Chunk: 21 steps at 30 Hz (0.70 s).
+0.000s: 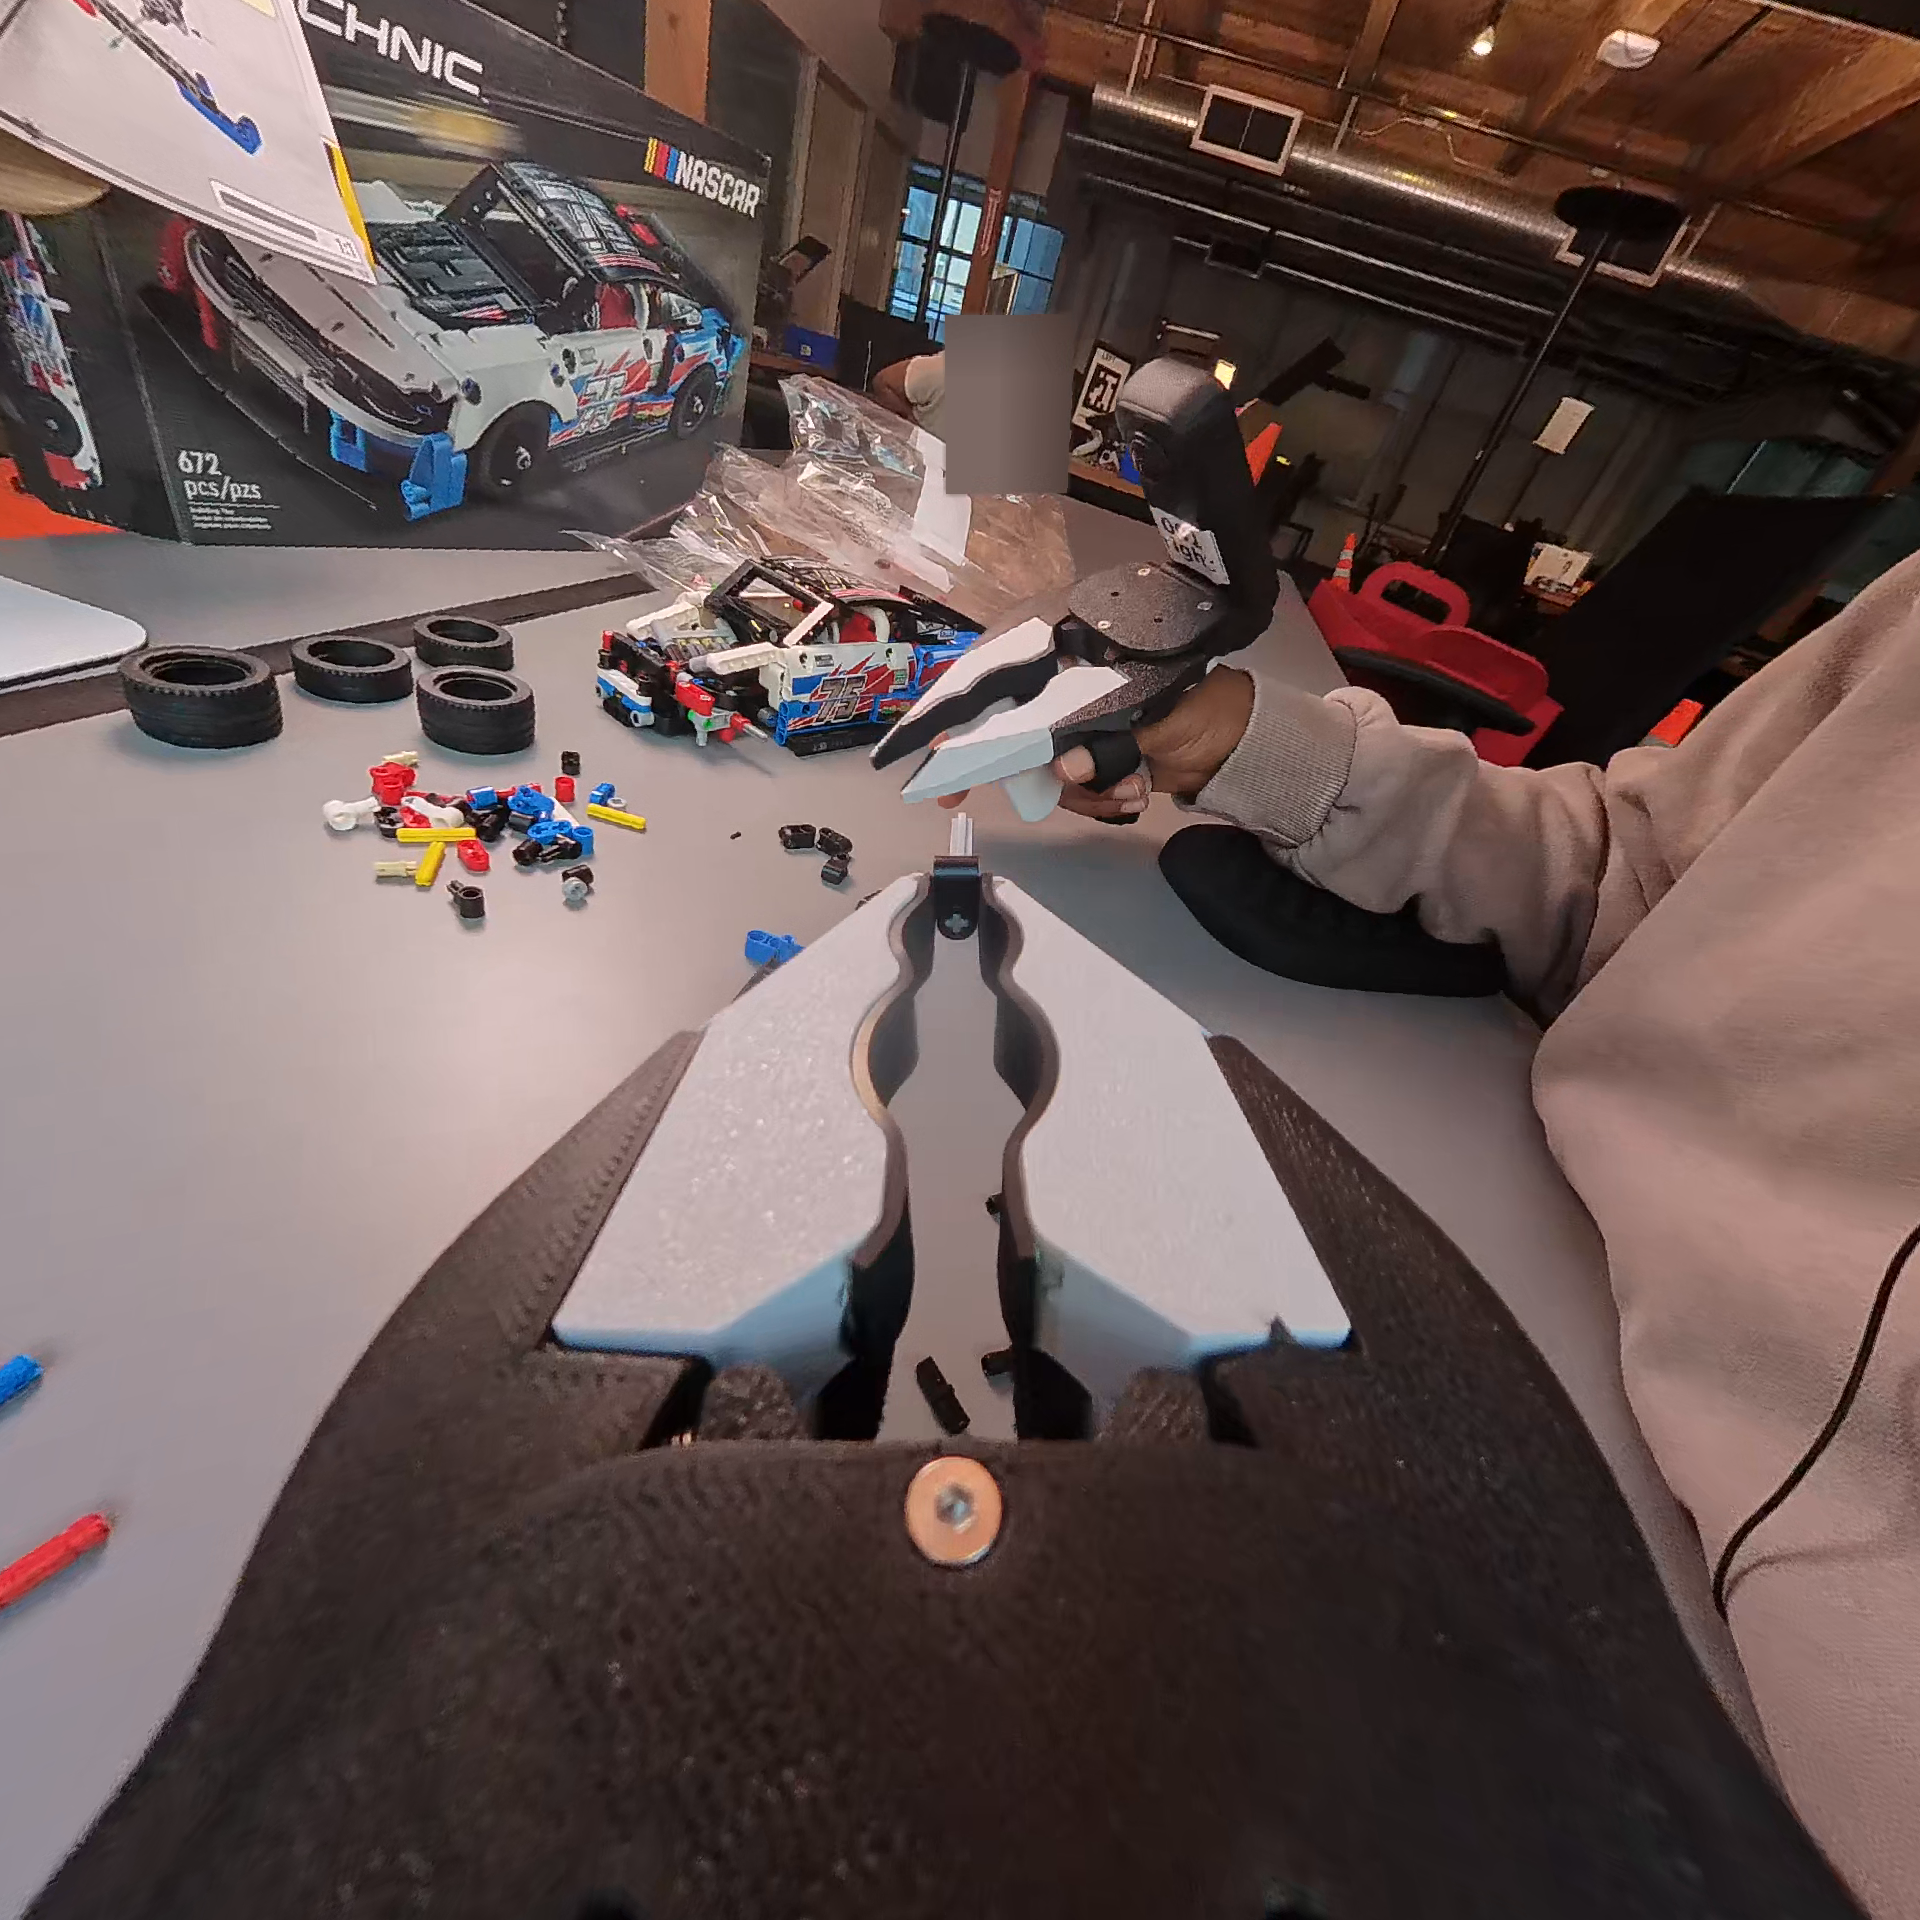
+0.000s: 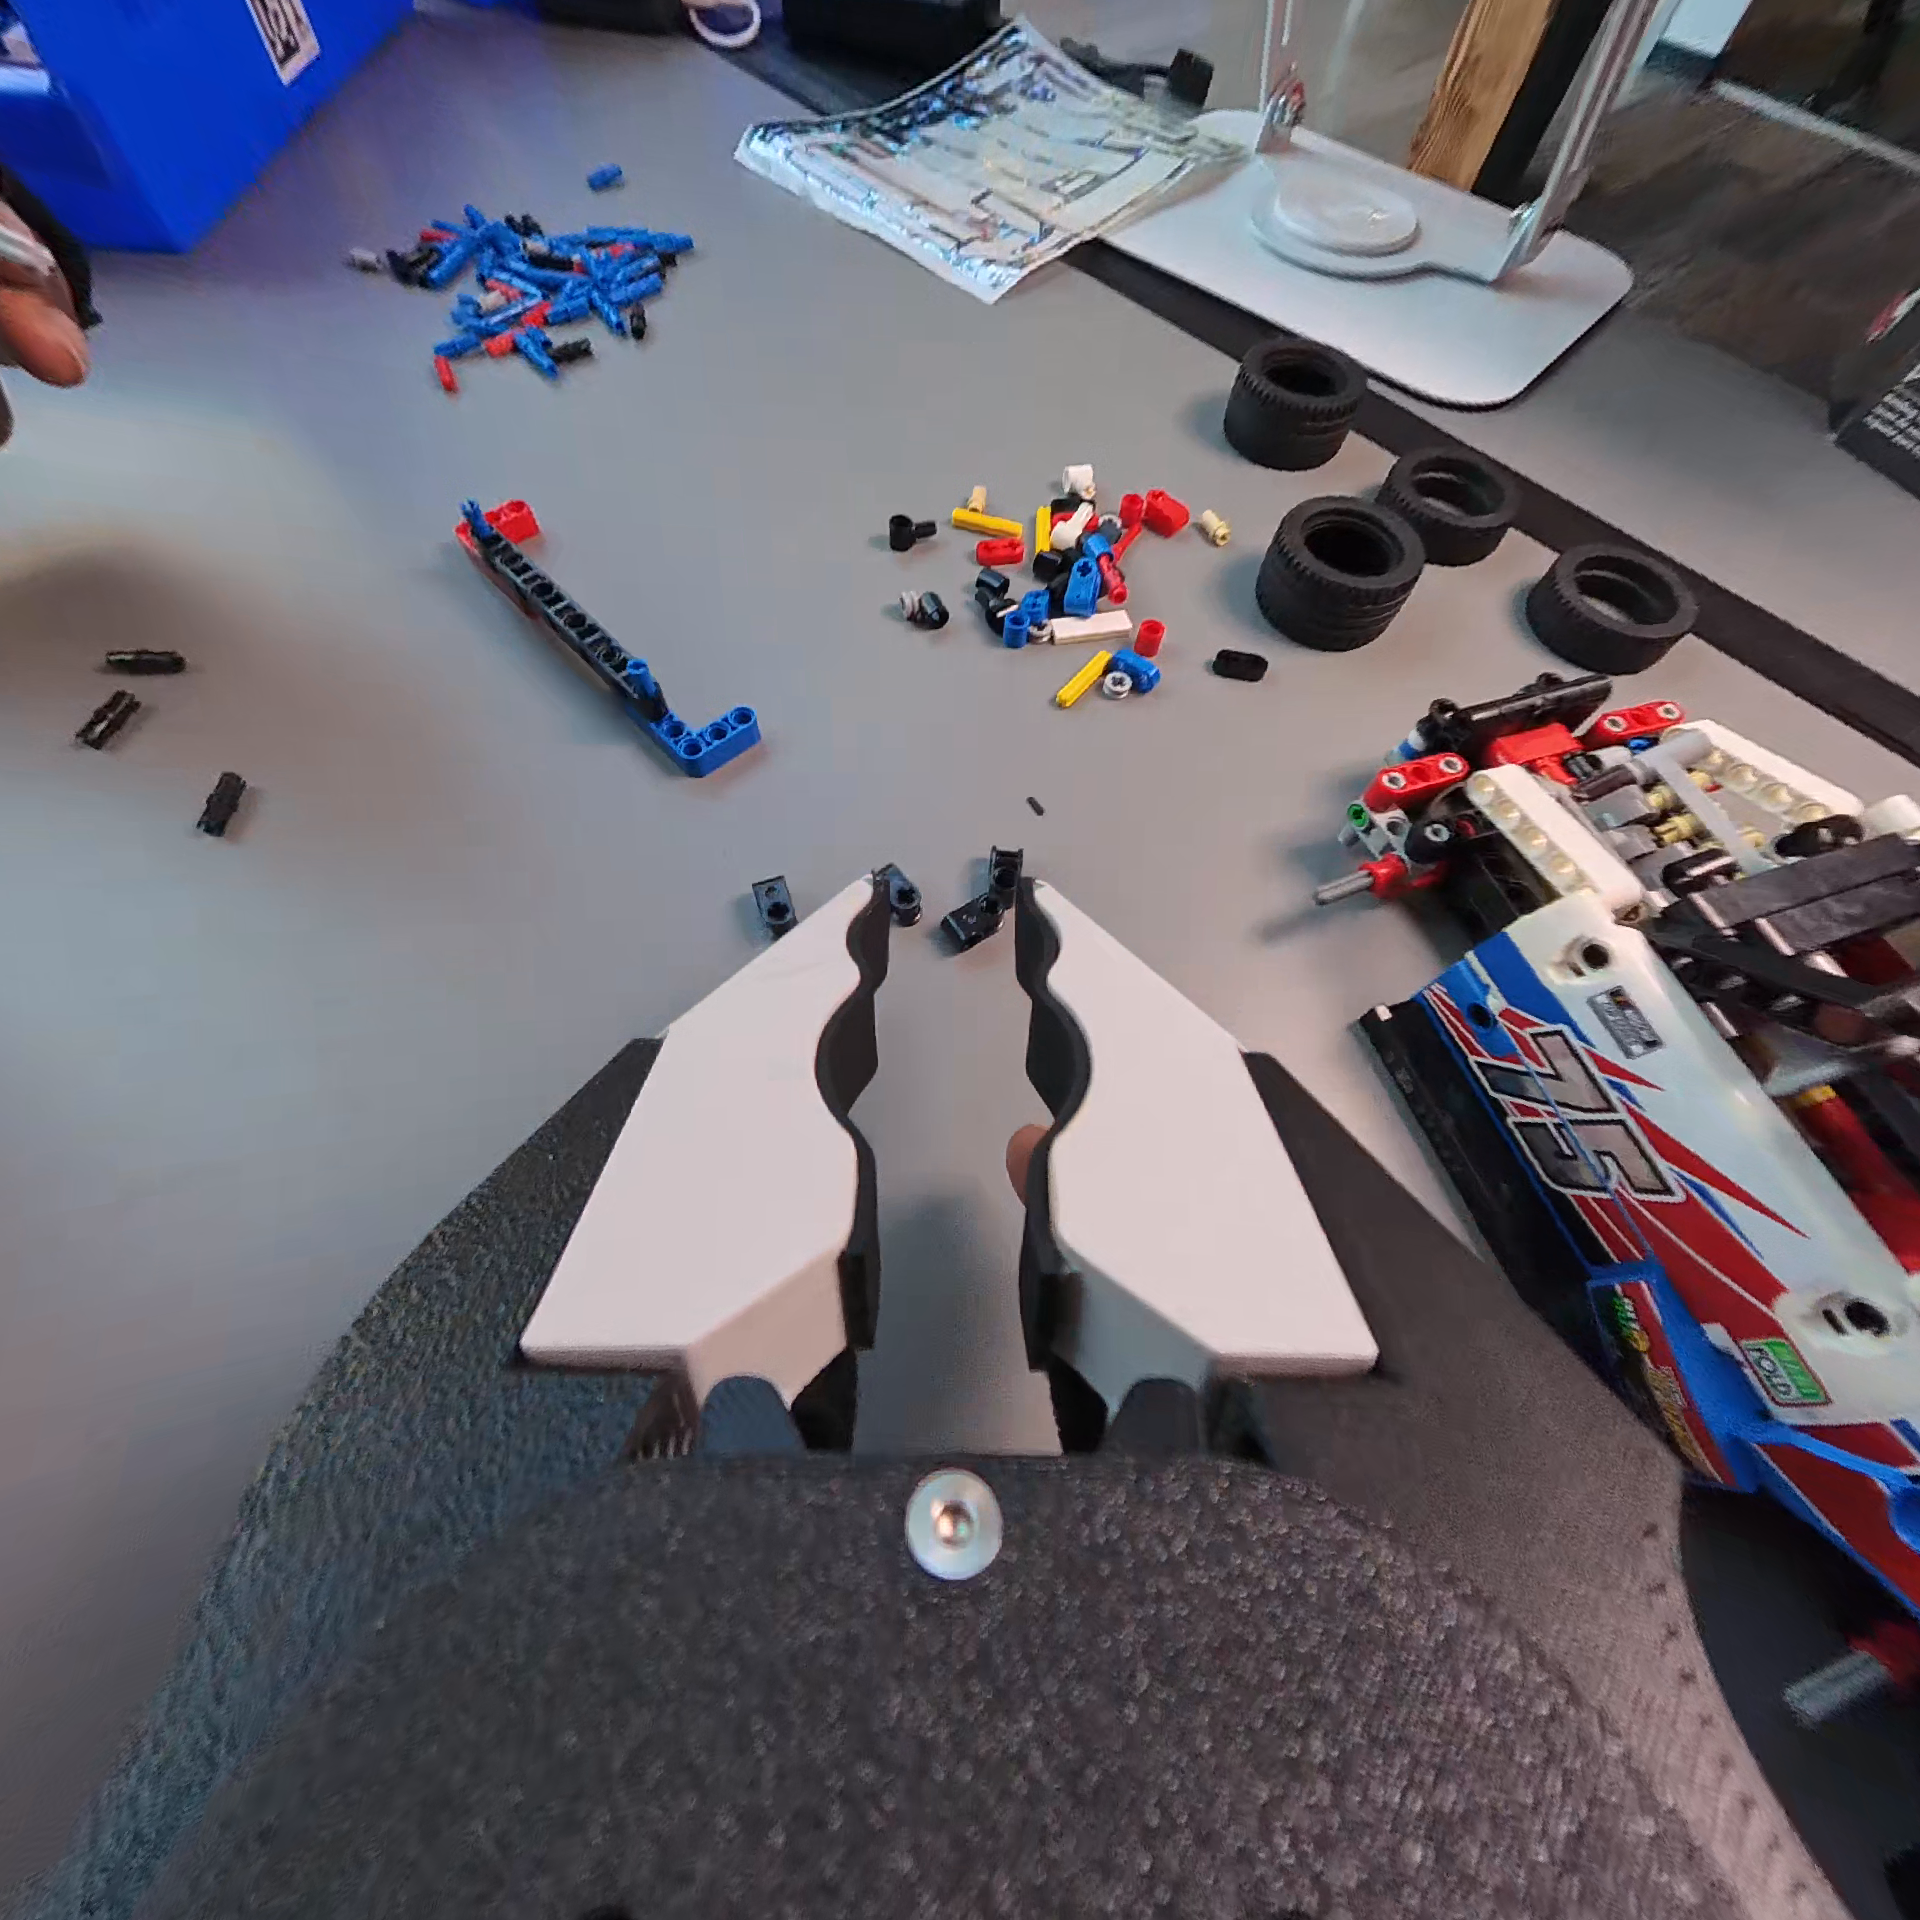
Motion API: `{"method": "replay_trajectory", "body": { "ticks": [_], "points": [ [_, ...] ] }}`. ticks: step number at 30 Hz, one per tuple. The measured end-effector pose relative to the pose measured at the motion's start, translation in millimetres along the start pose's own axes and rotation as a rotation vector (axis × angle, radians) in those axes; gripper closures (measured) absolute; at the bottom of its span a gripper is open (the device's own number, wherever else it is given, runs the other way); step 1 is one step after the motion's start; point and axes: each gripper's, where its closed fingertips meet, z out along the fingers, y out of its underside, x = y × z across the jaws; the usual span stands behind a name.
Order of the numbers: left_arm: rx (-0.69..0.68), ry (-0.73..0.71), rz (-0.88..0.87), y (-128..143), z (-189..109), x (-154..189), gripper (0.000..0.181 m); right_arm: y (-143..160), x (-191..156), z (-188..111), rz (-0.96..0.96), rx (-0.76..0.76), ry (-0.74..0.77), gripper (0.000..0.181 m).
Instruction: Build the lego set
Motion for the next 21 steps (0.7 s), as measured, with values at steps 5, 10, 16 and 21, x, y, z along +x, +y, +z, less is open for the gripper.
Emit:
{"method": "replay_trajectory", "body": {
  "ticks": [5,10,16,21],
  "points": [
    [-0.014,-0.003,0.011,2.9,1.6,0.5,0.175,15.7,-17.1,4.3,-0.037,-0.102,-0.112,0.158],
    [-0.033,-0.017,0.016,7.2,2.8,-1.9,0.175,16.2,-25.5,6.6,-0.149,-0.189,-0.209,0.155],
    [-0.062,-0.019,0.019,12.0,4.2,-1.6,0.175,17.5,-26.6,18.9,-0.253,-0.271,-0.251,0.154],
    [-0.066,-0.024,0.016,13.4,4.1,-3.5,0.175,15.4,-21.8,28.7,-0.303,-0.305,-0.252,0.154]
  ]
}}
